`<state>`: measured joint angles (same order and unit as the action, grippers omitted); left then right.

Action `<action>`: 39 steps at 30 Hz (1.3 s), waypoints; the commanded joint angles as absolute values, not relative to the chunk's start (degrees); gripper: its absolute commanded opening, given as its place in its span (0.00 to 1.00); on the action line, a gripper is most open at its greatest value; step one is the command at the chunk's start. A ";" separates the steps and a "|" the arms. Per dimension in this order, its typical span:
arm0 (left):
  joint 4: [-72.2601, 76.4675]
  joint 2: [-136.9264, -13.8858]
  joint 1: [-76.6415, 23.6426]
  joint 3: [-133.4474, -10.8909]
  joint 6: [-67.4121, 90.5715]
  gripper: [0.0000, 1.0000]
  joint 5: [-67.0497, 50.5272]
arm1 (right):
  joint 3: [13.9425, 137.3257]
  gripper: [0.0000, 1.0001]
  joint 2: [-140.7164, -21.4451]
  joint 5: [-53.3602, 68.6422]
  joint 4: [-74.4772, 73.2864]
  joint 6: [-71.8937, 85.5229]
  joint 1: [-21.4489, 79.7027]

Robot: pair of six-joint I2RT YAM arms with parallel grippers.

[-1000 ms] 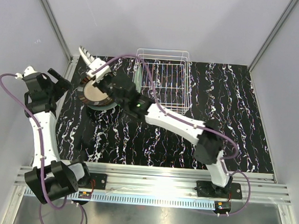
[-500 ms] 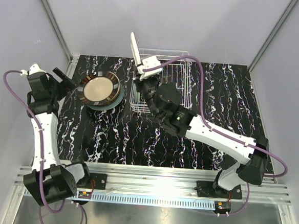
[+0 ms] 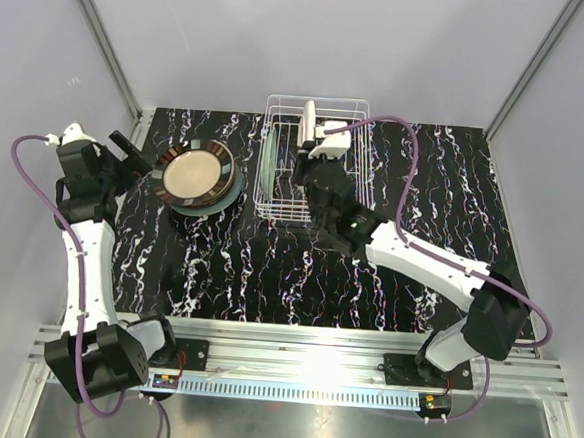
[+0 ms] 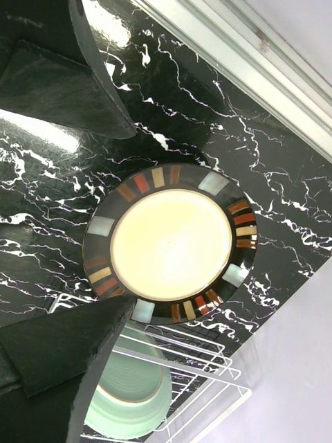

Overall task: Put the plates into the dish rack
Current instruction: Insert the plate into the dish rack

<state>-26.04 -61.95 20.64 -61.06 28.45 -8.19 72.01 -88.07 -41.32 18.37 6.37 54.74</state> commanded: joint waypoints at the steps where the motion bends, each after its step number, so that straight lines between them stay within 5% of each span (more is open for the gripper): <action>1: -23.82 -61.43 20.39 -62.31 28.56 0.99 -10.19 | 74.09 0.00 -85.78 -38.94 26.72 16.34 53.35; 39: -23.91 -61.79 20.39 -62.49 29.71 0.99 -12.22 | 88.06 0.00 -109.60 -34.37 21.36 25.22 49.31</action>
<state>-26.06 -61.98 20.58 -61.06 29.19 -10.59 82.65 -110.24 -34.30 13.76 23.73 49.69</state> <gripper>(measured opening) 0.987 0.225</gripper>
